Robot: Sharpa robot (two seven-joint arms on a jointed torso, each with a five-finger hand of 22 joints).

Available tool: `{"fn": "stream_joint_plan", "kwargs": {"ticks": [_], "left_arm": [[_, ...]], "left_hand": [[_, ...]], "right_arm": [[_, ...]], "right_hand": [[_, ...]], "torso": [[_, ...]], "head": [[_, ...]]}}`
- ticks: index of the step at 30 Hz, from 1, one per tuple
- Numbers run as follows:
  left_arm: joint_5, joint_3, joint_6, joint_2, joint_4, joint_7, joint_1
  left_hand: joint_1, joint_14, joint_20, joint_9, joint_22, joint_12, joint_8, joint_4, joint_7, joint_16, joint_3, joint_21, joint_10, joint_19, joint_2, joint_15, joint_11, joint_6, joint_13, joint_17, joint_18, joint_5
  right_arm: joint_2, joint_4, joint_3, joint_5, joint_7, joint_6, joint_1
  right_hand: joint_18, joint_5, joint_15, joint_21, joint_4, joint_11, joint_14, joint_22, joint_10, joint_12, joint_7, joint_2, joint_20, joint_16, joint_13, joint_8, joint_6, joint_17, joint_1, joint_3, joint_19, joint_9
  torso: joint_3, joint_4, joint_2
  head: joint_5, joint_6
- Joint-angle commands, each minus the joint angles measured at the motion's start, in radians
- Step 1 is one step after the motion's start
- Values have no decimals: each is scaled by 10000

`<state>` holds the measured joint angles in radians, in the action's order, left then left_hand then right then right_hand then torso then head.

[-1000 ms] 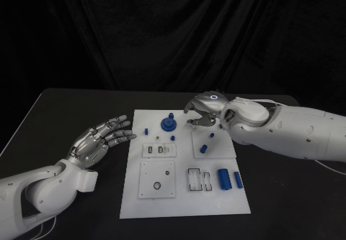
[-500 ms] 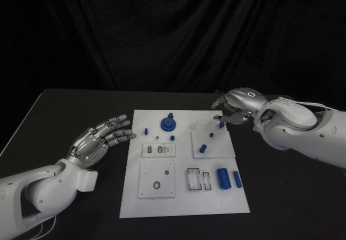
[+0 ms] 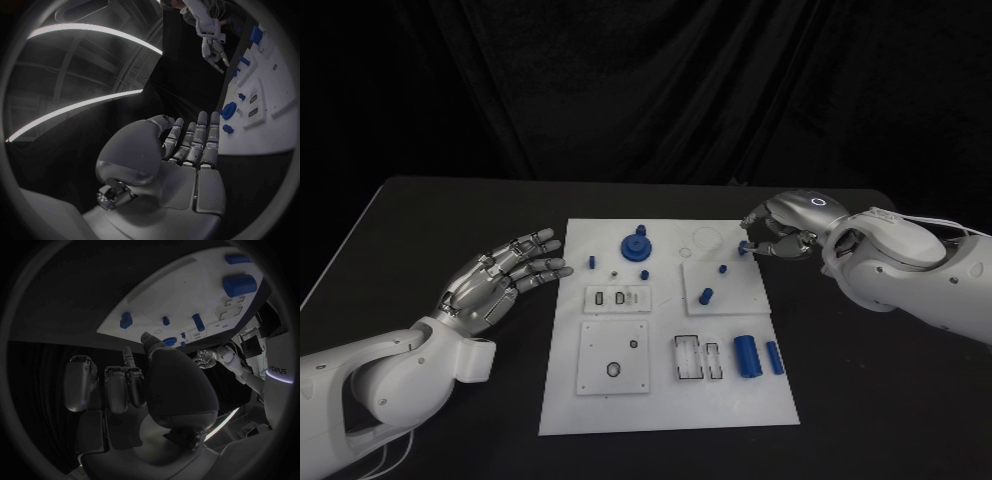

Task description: Assemble the parts on the task board

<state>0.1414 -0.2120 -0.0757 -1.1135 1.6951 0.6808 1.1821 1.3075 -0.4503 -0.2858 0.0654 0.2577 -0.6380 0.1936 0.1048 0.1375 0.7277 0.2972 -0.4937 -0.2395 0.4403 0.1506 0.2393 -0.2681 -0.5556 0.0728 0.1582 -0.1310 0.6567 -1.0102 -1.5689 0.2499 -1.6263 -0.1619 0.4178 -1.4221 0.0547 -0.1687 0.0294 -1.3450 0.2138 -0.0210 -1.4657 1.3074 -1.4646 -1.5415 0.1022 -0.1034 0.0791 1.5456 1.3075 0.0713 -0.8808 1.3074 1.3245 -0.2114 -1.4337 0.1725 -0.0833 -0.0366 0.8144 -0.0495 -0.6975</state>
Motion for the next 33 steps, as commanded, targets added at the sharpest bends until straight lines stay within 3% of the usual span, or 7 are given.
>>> {"fn": "stream_joint_plan", "kwargs": {"ticks": [1,12,33], "left_arm": [[25,5,-117,20,12,220,-17],[25,5,-138,28,-3,211,-23],[25,5,-170,23,-18,169,-28]], "left_hand": [[-100,92,15,-1,-15,-35,-42,9,67,67,38,48,-3,-75,-15,9,-83,-16,14,-16,149,-19],[-100,92,15,-1,-15,-35,-42,9,67,67,38,48,-3,-75,-15,9,-83,-16,14,-16,149,-19],[-119,99,15,-2,-15,-41,-47,1,72,75,58,46,1,-80,-12,11,-86,-1,15,-20,152,-19]], "right_arm": [[36,135,-6,122,-269,-189,73],[225,467,-6,133,-354,-423,224],[521,800,-6,135,-369,-654,289]], "right_hand": [[67,88,57,145,66,18,-840,1813,128,88,-1,-16,-15,-82,1592,-65,115,2370,91,25,140,-25],[103,196,44,330,109,1,-783,1757,266,151,24,-49,-8,-178,1468,-78,253,2298,217,101,241,-78],[129,159,39,466,82,0,-747,1720,376,202,18,-55,-2,-237,1371,-71,383,2253,410,128,307,-124]], "torso": [[-7,5,7],[-5,-6,8],[-6,2,8]], "head": [[13,-7],[-4,-50],[12,-89]]}}
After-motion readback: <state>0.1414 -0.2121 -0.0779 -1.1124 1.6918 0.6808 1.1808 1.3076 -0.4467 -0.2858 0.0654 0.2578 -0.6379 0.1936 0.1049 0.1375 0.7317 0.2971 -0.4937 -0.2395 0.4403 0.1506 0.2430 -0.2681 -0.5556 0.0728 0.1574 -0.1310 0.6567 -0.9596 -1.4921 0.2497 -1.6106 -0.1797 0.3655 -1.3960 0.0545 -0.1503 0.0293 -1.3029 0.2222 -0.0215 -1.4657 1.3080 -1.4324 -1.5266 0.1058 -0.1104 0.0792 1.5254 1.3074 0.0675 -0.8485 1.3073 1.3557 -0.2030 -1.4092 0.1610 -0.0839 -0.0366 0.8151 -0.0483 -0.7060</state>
